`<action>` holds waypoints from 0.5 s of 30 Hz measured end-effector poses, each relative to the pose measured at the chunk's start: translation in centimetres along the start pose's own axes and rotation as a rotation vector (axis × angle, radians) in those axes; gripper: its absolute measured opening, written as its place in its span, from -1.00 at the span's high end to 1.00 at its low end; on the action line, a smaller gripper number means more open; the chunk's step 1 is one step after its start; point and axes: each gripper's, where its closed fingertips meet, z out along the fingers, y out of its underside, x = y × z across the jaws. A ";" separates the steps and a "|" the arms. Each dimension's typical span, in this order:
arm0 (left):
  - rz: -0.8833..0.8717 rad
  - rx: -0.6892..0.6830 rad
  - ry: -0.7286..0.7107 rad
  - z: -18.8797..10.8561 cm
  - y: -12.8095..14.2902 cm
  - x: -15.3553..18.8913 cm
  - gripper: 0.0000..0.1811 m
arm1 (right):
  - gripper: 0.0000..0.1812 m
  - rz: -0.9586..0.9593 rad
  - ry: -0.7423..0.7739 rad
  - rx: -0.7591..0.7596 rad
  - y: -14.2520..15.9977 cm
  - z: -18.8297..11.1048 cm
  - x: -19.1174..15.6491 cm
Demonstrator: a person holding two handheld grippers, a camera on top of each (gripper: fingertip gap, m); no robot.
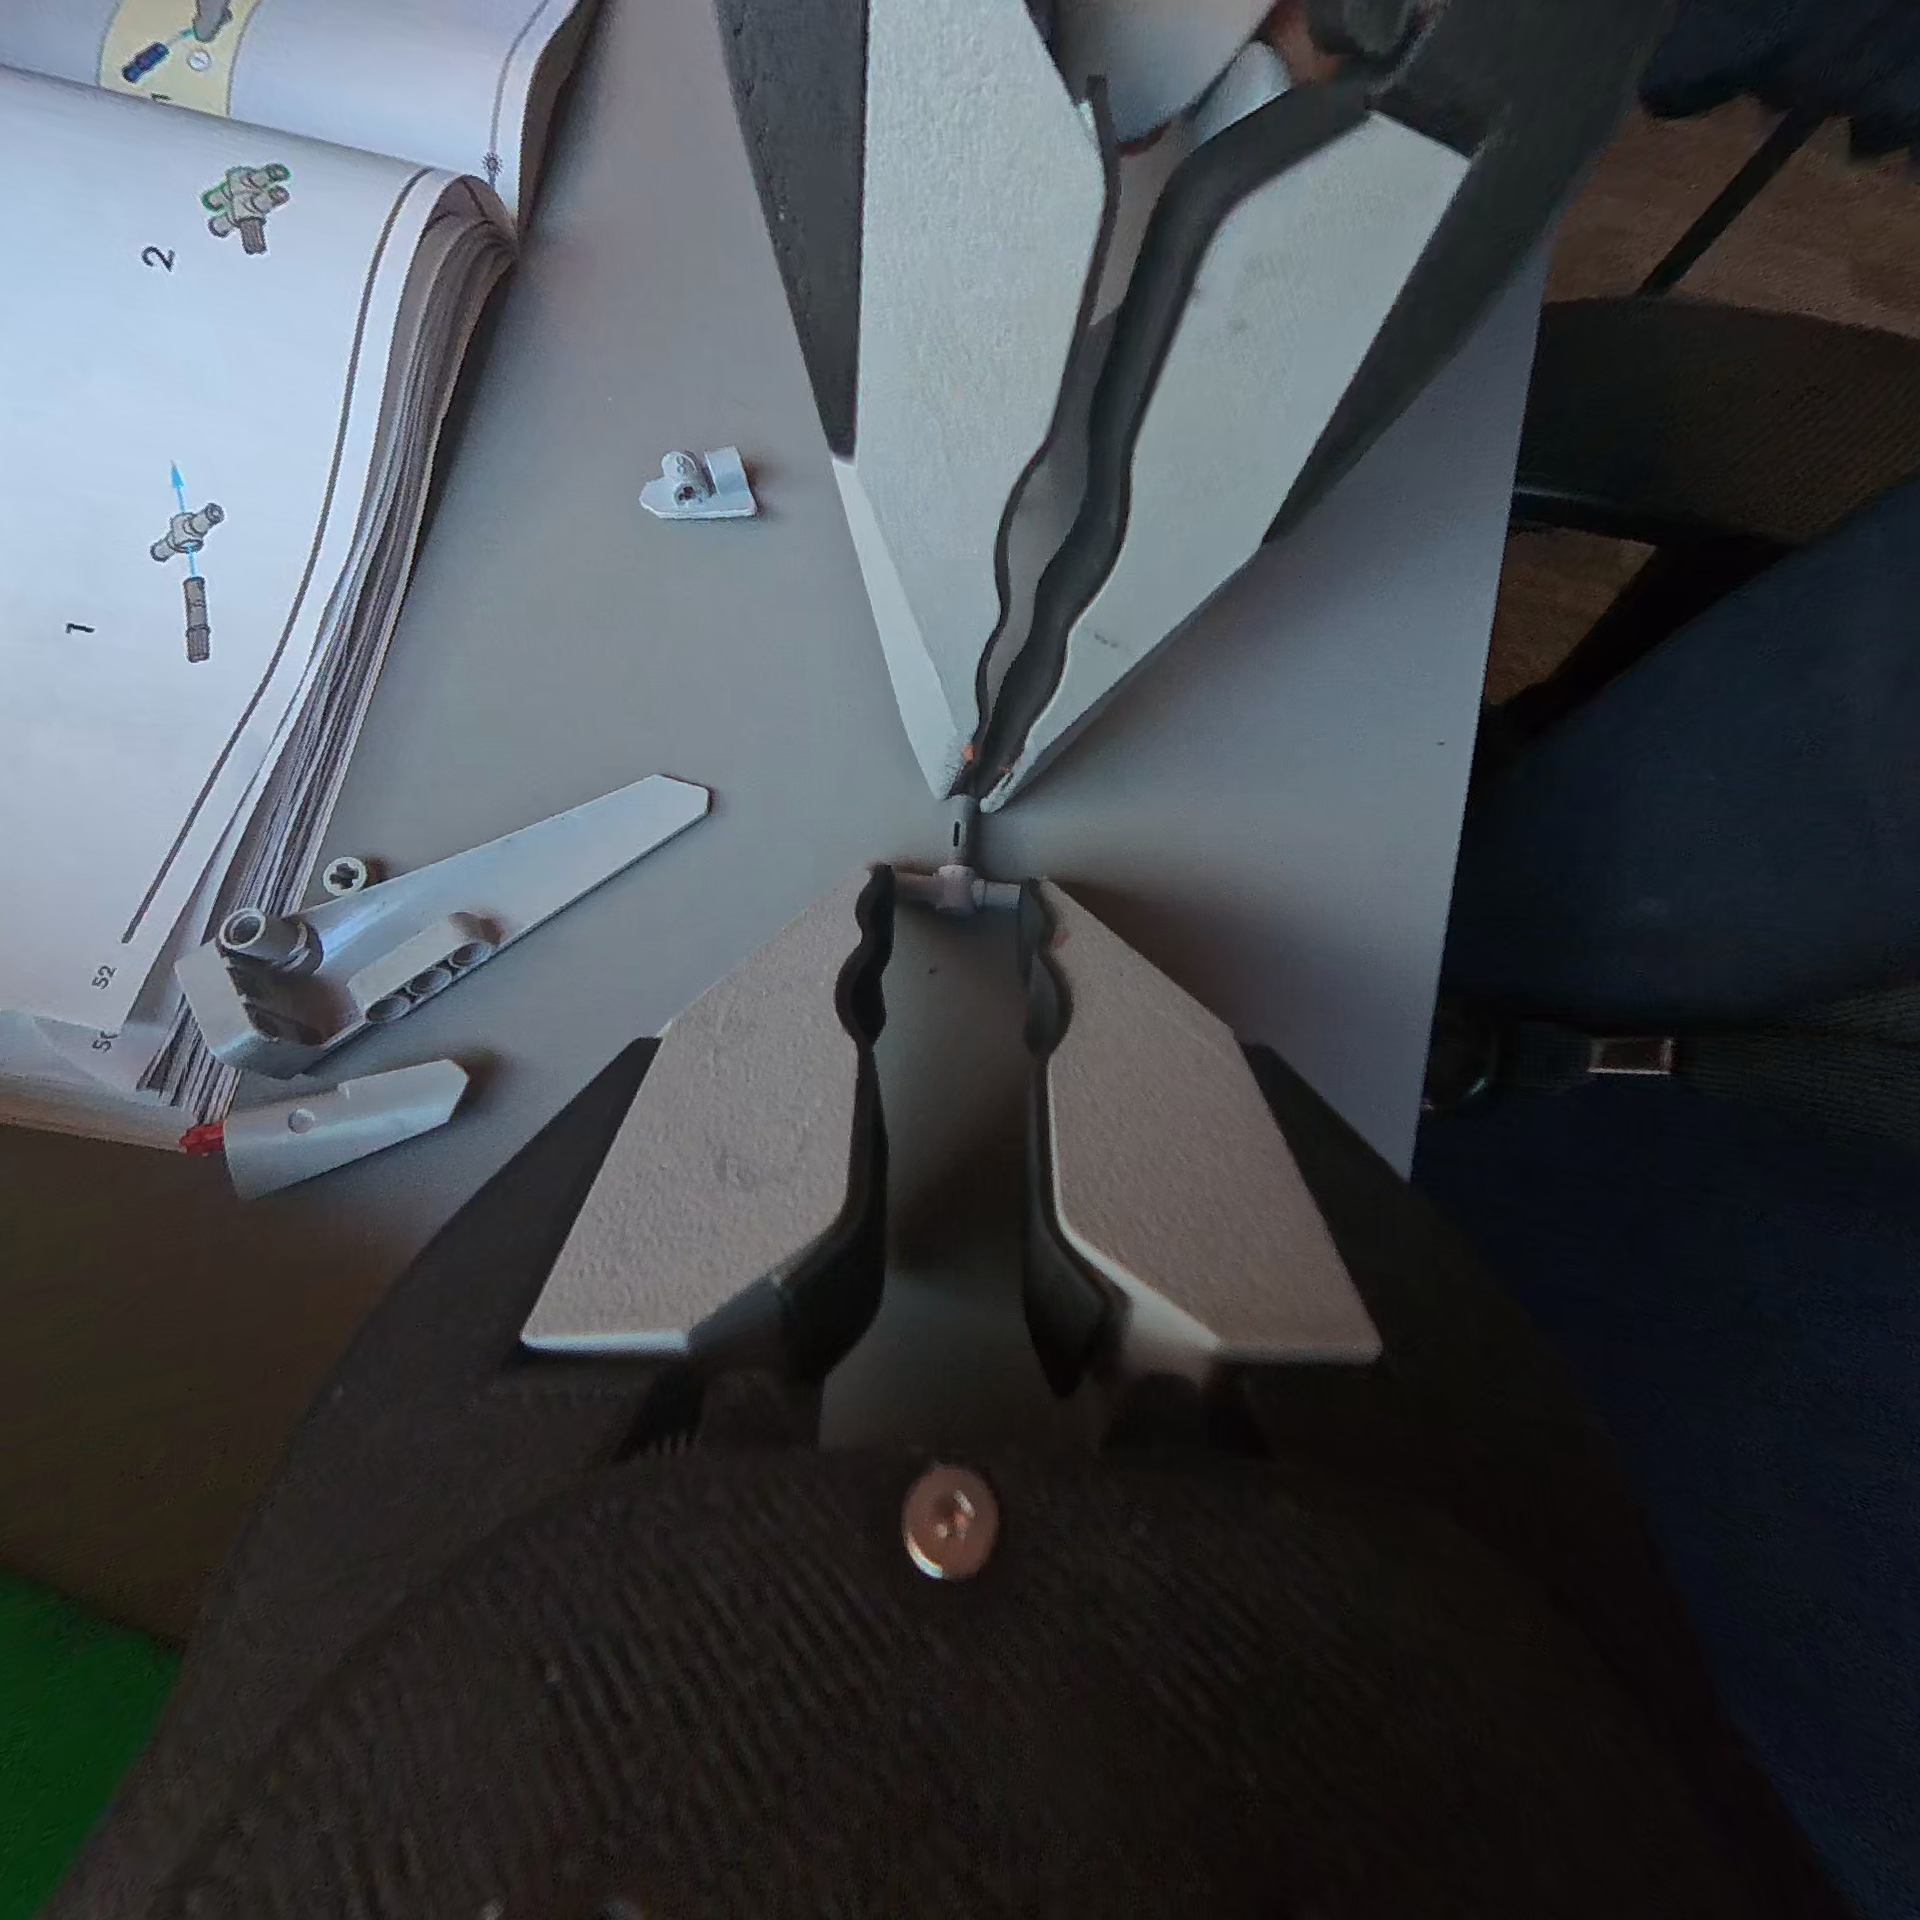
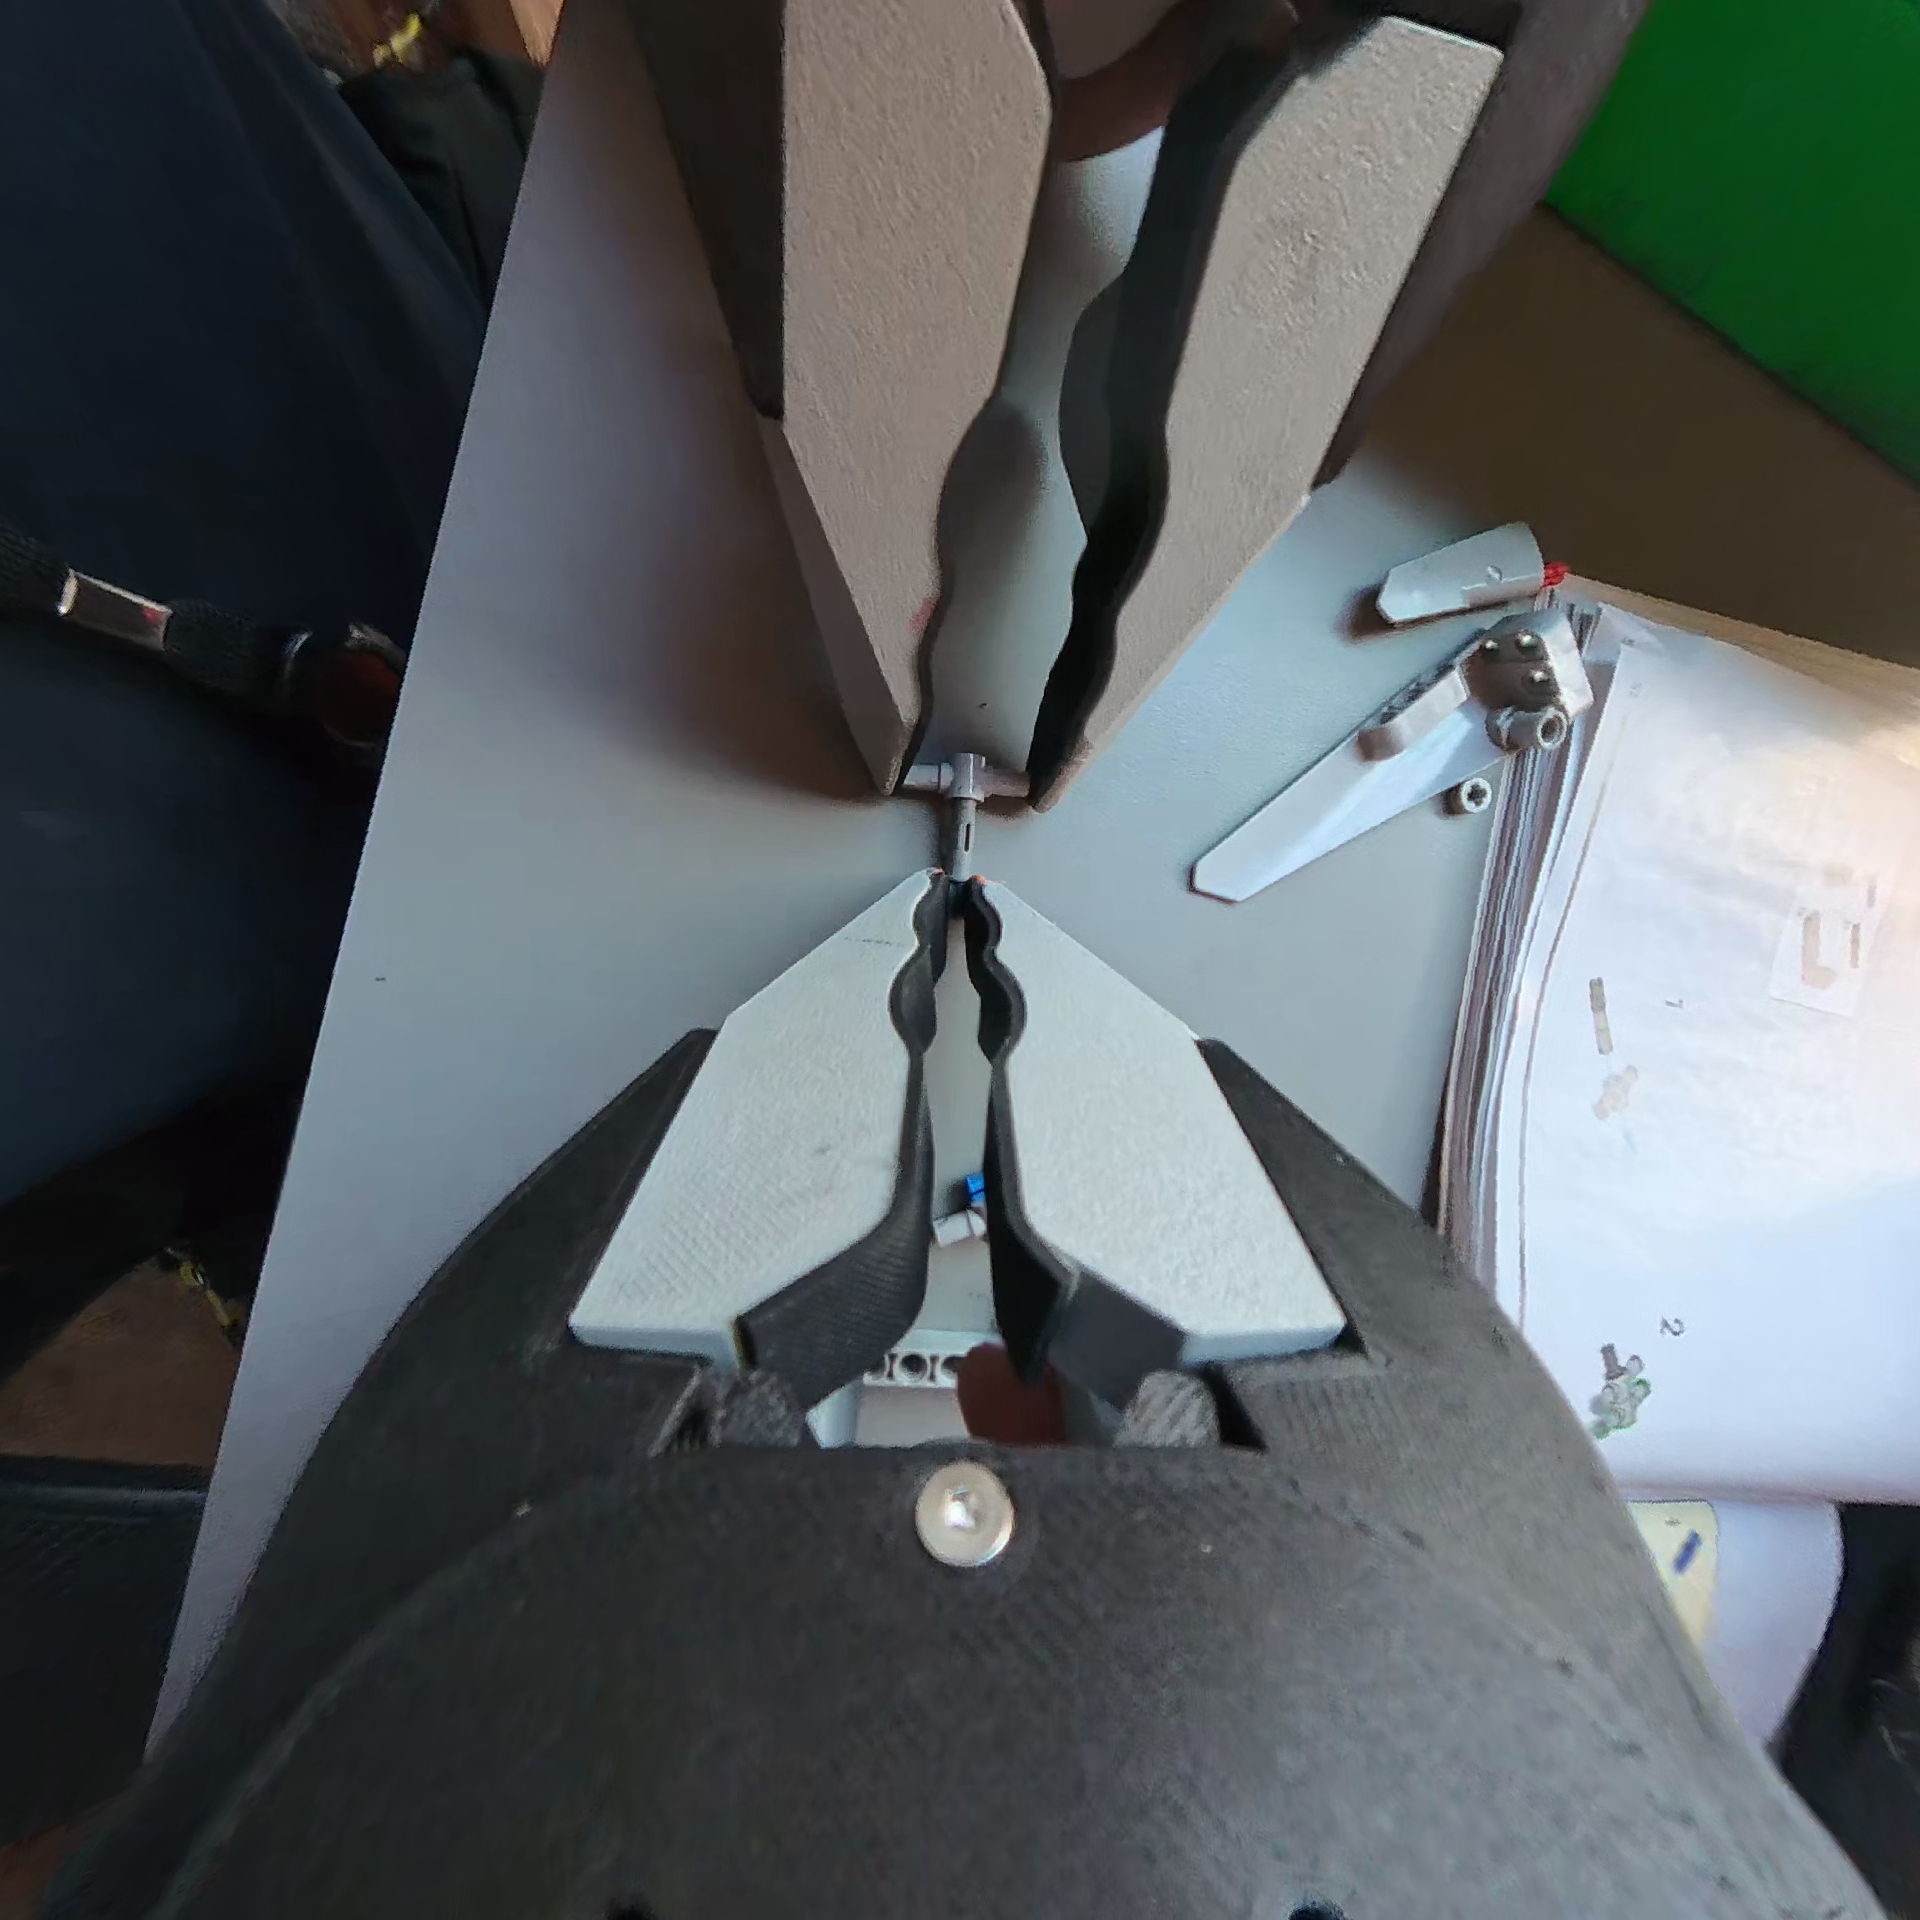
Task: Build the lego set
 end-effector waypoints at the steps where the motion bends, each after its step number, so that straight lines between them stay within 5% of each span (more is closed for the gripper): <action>1: -0.004 -0.007 0.004 0.0 0.0 0.0 0.76 | 1.00 -0.010 -0.003 -0.019 0.0 0.0 0.0; 15: -0.012 0.027 0.025 0.2 -0.2 0.2 0.75 | 0.92 0.121 0.023 0.064 0.1 -0.8 0.0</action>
